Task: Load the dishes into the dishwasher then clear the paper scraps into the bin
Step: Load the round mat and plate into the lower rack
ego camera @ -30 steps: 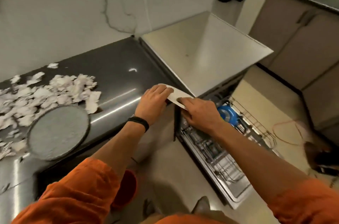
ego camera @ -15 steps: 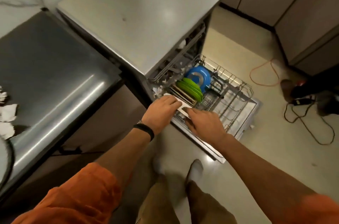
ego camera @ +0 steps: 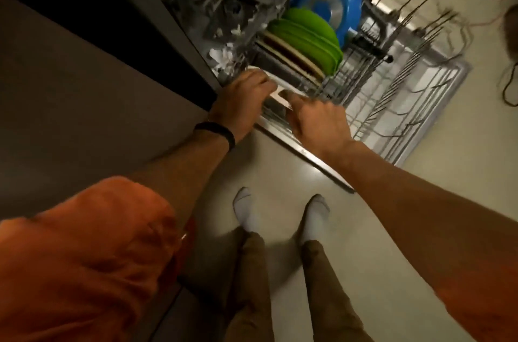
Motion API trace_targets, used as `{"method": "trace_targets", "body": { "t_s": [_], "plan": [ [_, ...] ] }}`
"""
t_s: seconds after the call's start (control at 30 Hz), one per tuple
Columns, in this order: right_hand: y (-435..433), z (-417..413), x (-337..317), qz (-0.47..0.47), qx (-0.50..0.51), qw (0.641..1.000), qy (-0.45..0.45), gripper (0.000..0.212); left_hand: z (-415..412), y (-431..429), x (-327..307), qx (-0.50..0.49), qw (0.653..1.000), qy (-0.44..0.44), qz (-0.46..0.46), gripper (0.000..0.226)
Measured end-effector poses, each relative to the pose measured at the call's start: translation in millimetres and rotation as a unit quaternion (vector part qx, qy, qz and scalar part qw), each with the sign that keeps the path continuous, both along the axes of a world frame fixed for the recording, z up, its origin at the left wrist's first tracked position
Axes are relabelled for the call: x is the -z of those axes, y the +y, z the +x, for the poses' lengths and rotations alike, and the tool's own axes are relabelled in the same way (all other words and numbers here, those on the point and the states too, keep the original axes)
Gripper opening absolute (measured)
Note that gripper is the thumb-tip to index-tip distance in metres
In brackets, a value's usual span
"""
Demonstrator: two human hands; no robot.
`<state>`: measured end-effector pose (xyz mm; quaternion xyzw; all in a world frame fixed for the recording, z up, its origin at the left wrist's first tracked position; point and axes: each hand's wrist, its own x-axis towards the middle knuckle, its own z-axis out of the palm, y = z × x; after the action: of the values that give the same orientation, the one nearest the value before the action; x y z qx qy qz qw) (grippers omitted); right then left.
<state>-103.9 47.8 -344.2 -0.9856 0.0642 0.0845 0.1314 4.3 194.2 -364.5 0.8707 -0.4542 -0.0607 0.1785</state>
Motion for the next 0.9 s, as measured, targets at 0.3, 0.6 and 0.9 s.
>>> {"method": "trace_targets", "body": {
  "t_s": [0.3, 0.6, 0.9],
  "plan": [
    [4.9, 22.7, 72.5, -0.016, 0.007, 1.000, -0.017, 0.042, 28.6, 2.4, 64.7, 0.016, 1.000, -0.007, -0.025, 0.037],
    [3.3, 58.6, 86.4, -0.005, 0.011, 1.000, -0.006, 0.040, 60.0, -3.7, 80.8, 0.010, 1.000, -0.014, -0.017, 0.039],
    [1.1, 99.0, 93.3, 0.008, 0.066, 0.996, 0.063, 0.030, 82.5, -11.4, 87.0, -0.023, 0.999, -0.019, 0.013, 0.024]
  ]
}}
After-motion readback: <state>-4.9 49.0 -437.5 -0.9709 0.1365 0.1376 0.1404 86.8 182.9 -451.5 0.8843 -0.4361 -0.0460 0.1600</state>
